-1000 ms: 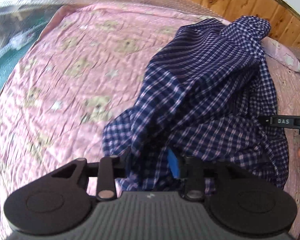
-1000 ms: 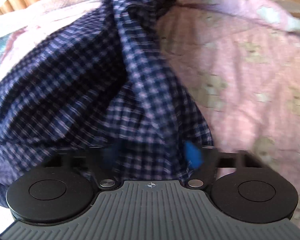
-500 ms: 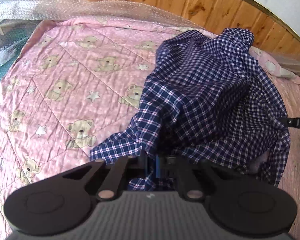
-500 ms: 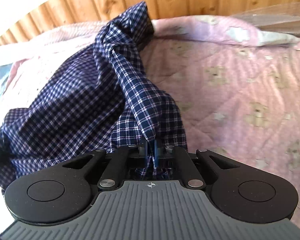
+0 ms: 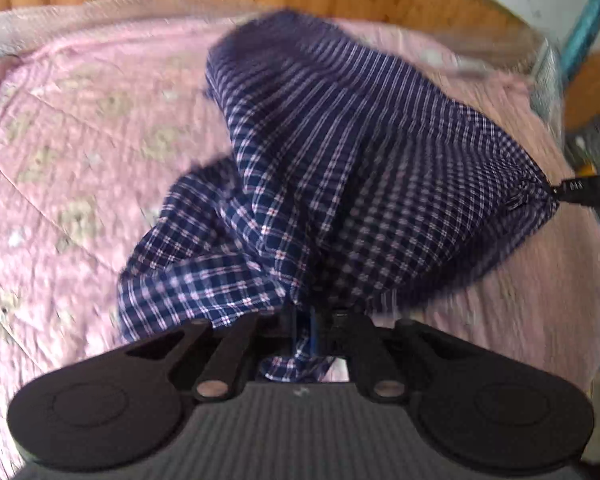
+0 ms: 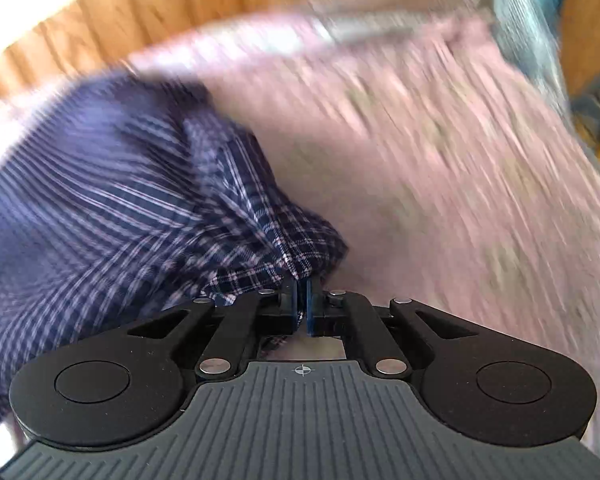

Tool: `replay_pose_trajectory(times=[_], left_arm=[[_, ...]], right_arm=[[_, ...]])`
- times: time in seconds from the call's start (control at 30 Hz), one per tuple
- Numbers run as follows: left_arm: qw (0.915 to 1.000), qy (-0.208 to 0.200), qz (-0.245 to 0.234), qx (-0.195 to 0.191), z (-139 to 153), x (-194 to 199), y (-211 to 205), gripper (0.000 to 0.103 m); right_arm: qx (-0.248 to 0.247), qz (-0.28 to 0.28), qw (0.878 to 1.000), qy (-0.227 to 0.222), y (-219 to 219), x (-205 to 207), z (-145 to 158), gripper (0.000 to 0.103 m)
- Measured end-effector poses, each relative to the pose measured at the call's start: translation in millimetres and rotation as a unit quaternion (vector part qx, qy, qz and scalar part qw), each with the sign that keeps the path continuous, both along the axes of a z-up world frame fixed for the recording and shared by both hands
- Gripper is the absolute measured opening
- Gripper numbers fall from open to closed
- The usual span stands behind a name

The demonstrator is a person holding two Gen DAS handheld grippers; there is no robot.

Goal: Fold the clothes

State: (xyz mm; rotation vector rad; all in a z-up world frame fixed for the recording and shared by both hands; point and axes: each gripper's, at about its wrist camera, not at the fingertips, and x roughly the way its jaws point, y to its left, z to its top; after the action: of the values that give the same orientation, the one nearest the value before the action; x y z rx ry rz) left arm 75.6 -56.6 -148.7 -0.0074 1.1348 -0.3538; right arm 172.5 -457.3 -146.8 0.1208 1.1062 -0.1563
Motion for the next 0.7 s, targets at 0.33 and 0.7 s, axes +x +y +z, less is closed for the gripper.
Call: replay_pose_trajectory(times=[0.33, 0.7], left_arm=[[0.9917, -0.040, 0.099, -0.071, 31, 64, 43, 0.067], [0.9846, 0.043, -0.170, -0.002, -31, 49, -108, 0.003]], right_arm=[[0.041, 0.000, 0.998, -0.051, -6, 43, 10, 0.070], [0.055, 0.101, 0.993, 0.001, -27, 45, -25, 0.000]])
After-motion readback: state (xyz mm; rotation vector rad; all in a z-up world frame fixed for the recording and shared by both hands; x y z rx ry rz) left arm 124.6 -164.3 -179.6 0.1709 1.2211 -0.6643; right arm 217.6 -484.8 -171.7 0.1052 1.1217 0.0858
